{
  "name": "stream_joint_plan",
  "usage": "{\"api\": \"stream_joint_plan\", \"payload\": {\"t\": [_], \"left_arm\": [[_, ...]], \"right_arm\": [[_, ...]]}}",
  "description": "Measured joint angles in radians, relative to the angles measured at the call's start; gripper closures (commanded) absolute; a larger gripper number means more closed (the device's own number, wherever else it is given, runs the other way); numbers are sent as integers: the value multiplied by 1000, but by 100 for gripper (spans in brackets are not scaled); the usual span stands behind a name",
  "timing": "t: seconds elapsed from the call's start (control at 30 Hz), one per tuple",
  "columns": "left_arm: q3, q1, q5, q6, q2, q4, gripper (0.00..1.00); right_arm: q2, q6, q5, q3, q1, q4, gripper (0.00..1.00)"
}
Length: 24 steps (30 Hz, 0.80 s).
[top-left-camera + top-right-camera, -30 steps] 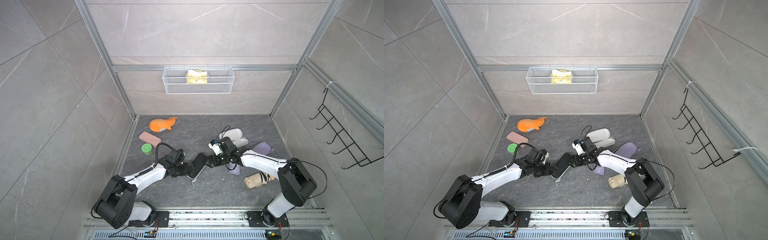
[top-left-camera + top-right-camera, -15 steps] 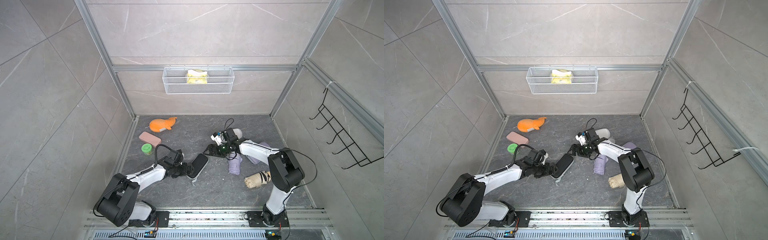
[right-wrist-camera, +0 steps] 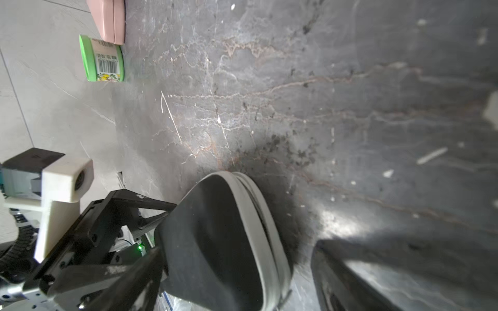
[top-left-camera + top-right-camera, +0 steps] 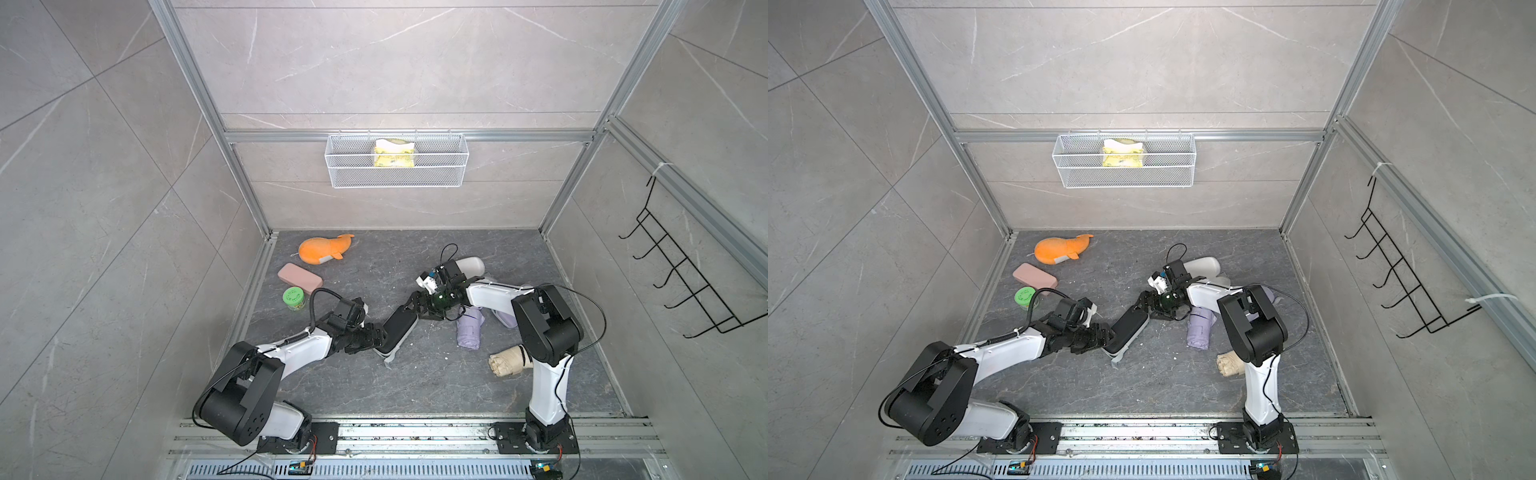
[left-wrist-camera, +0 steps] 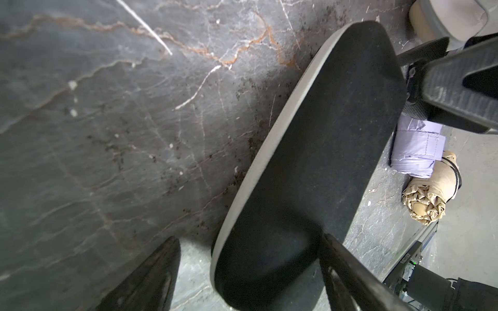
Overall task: Put umbrellas into zippered umbrella sleeves
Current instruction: Pick up the umbrella sleeve at the center of the board.
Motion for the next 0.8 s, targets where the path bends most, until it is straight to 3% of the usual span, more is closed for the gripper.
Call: {"api": "stream_joint_plan", "payload": {"t": [0.17, 0.5, 0.67, 0.8], "left_arm": [[-16, 5, 32, -30, 21, 65, 29], [-39, 11, 66, -72, 39, 158, 30], [-48, 40, 75, -86, 8, 154, 14], [-109, 107, 77, -117, -115, 102, 2]], "right_arm": [[-14, 94, -14, -87, 8, 158, 29], [-25, 330, 13, -259, 11, 502, 72], [-36, 426, 13, -315, 18, 625, 84], [-36, 510, 17, -353, 35, 711, 88]]}}
